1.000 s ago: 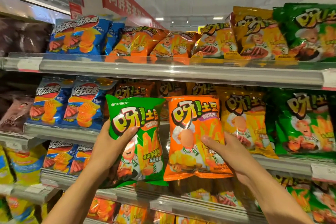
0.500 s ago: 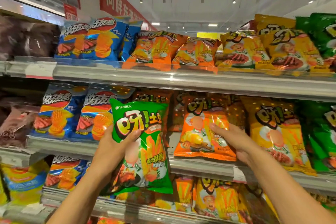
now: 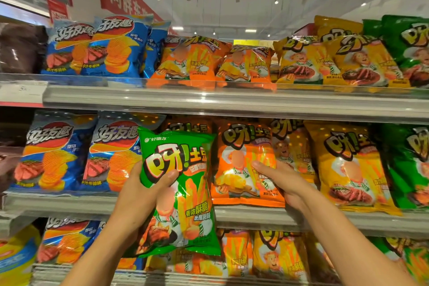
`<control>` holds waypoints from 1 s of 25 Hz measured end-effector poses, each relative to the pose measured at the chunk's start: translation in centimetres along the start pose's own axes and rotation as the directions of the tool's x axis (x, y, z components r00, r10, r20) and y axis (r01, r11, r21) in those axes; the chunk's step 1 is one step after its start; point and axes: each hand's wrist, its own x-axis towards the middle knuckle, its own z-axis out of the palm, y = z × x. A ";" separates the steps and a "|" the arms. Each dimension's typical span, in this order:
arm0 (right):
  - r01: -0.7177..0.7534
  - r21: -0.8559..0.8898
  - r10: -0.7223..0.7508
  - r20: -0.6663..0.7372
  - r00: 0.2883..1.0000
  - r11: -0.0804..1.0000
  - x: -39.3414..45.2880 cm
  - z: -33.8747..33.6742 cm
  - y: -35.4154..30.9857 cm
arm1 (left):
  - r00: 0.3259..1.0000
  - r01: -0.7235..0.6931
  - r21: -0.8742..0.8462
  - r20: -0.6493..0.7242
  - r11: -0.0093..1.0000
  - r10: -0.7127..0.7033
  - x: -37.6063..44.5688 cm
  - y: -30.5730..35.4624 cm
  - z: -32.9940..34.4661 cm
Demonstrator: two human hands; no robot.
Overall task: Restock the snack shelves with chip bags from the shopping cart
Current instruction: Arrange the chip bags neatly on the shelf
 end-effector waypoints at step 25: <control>0.058 -0.480 -0.173 -0.199 0.965 0.875 2.5 0.3 1.5 | 0.997 0.081 -0.067 0.025 0.994 -0.079 -1.8 -0.5 3.1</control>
